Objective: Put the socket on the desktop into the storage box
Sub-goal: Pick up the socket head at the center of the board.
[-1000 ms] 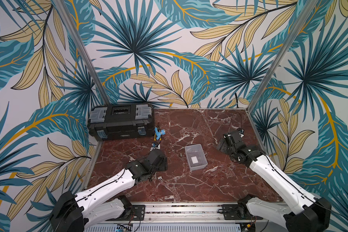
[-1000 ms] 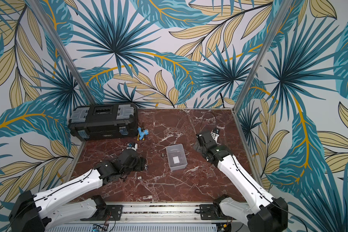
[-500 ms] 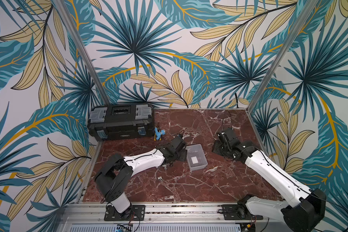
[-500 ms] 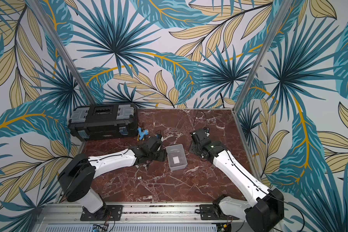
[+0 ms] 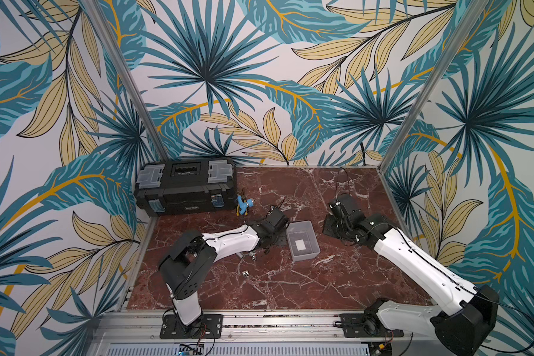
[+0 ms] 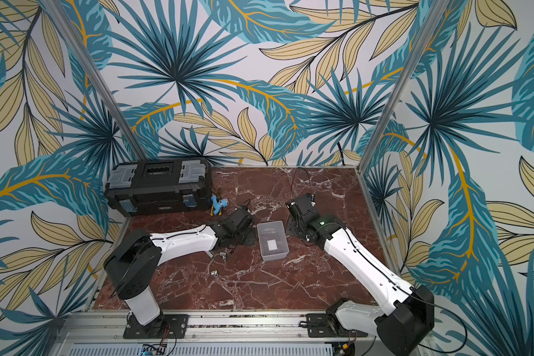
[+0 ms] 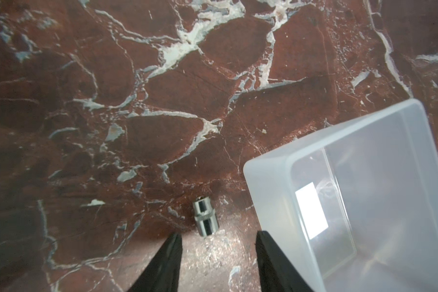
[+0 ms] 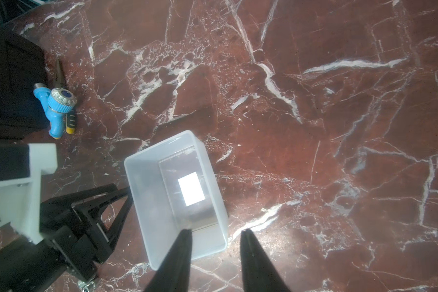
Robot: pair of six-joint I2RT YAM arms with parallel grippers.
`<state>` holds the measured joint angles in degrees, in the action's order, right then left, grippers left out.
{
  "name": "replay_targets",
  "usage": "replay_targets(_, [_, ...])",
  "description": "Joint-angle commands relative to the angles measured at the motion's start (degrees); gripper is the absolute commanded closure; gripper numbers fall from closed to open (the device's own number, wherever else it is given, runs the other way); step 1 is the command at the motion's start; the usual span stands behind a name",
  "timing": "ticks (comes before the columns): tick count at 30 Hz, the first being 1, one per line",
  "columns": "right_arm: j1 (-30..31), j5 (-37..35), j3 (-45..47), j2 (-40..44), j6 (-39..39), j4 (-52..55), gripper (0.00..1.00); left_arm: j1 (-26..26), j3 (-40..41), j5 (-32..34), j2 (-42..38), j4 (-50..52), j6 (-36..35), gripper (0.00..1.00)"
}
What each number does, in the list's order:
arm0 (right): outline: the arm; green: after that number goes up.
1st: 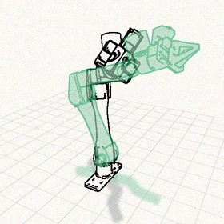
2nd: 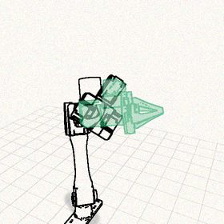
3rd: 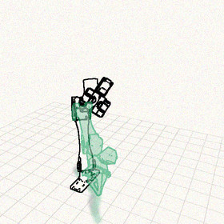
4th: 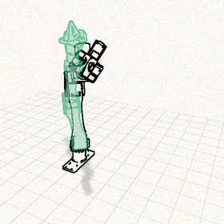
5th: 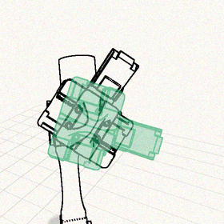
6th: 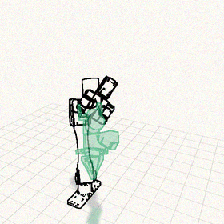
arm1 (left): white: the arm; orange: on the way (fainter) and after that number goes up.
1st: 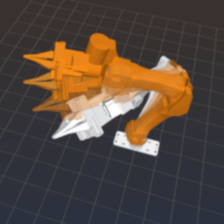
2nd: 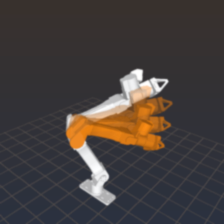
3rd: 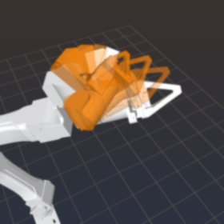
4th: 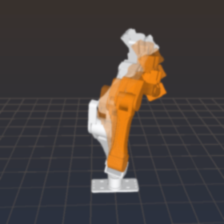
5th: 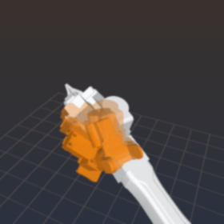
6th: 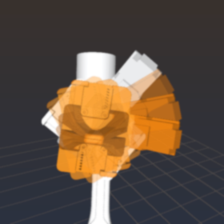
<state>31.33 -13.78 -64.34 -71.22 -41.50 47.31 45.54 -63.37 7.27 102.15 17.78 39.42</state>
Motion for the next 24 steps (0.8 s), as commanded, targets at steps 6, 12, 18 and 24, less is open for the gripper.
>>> replay_targets(6, [1.53,-0.92,-0.48,-0.84,0.74,1.98,0.71,-0.18,-5.47,2.91,3.16,4.01,1.95,0.54])
replay_targets(12, [2.48,-1.19,-0.57,-1.0,0.69,1.99,0.74,-0.15,-7.27,3.19,5.71,4.91,2.66,0.57])
replay_targets(18, [3.04,-1.77,-0.37,-0.76,0.6,2.09,0.76,-0.19,-8.58,4.3,7.55,7.15,3.47,0.59])
replay_targets(24, [3.26,-2.17,-0.5,-0.84,0.51,2.14,0.76,-0.16,-8.48,4.65,8.61,8.23,4.22,0.64])
